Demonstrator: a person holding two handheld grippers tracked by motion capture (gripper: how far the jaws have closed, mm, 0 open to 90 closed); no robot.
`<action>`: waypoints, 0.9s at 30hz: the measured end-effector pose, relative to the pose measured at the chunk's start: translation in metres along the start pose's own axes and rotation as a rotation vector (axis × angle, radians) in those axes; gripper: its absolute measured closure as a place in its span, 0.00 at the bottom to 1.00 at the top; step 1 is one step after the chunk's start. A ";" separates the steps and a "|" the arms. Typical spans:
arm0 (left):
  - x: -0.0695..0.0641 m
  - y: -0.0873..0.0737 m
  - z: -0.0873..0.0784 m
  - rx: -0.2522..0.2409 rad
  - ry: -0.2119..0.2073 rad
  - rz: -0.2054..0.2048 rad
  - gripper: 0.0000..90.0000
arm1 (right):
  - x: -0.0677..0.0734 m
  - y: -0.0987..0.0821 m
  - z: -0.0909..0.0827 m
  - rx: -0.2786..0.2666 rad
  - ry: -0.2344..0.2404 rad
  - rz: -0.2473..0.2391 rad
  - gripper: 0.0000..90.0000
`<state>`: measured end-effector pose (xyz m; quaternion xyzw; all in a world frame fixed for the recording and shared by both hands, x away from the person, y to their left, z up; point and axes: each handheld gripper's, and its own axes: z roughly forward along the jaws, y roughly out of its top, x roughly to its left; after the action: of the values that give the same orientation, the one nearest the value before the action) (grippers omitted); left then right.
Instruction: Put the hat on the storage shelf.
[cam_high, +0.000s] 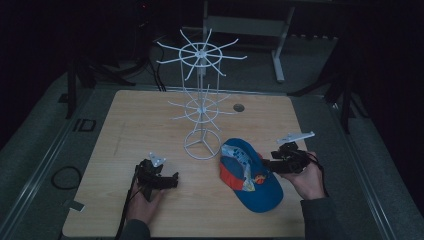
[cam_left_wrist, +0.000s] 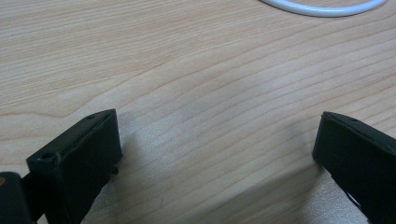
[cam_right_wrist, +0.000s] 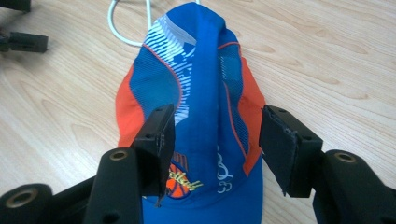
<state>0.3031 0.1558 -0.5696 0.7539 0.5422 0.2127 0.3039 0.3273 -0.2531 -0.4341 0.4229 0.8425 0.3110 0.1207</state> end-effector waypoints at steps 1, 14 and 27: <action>0.000 0.000 0.000 0.000 0.000 0.000 0.02 | 0.001 0.001 0.000 0.003 0.000 -0.003 0.50; 0.000 0.000 0.000 0.000 0.002 0.004 0.02 | 0.013 0.019 0.003 0.023 0.034 -0.068 0.48; 0.000 0.000 0.000 0.001 0.002 0.004 0.02 | 0.014 0.034 0.031 0.081 0.021 -0.088 0.42</action>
<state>0.3032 0.1560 -0.5696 0.7549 0.5411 0.2138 0.3027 0.3552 -0.2137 -0.4359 0.3866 0.8735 0.2754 0.1085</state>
